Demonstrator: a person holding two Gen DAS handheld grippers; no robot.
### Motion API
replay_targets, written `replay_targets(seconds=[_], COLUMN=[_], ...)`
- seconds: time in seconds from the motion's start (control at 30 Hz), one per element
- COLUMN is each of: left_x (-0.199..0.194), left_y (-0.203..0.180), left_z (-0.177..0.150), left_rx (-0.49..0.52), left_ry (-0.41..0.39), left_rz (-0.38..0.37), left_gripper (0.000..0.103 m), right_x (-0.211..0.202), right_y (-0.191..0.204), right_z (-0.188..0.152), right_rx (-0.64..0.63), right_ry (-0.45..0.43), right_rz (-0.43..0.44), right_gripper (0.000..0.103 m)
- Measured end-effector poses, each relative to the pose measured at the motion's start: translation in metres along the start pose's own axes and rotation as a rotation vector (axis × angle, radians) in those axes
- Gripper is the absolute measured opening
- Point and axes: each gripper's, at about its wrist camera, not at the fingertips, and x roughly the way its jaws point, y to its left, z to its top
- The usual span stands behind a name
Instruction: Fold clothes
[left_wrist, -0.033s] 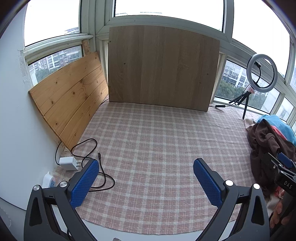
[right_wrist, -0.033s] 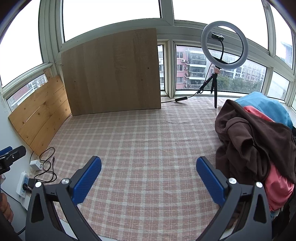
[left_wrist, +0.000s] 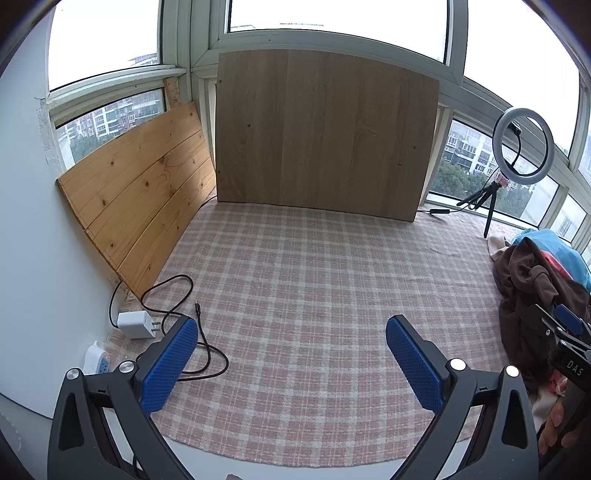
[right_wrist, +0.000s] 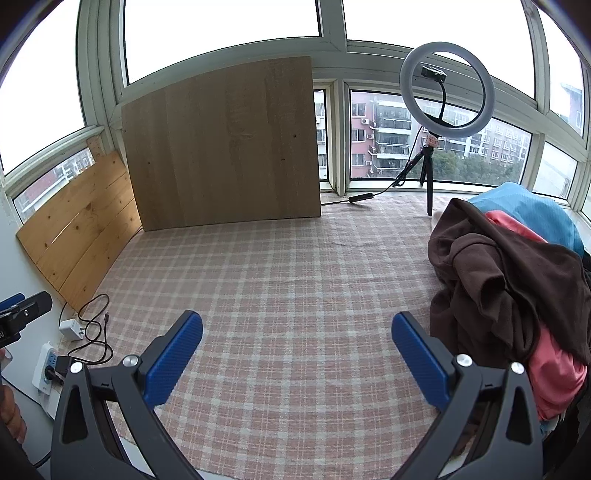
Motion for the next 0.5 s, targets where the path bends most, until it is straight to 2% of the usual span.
replay_targets(seconds=[0.13, 0.37, 0.5], left_x=[0.001, 0.017, 0.019], left_y=[-0.002, 0.001, 0.0], left_z=[-0.005, -0.008, -0.009], left_rx=[0.023, 0.006, 0.0], left_ry=[-0.007, 0.052, 0.06], left_rz=[0.022, -0.009, -0.016], left_gripper=[0.102, 0.102, 0.102], right_x=[0.0, 0.003, 0.001], right_y=[0.0, 0.0, -0.001], right_z=[0.003, -0.005, -0.005], right_rx=[-0.003, -0.015, -0.031], right_ry=[0.004, -0.01, -0.019], right_rz=[-0.004, -0.021, -0.041], right_gripper=[0.103, 0.103, 0.103])
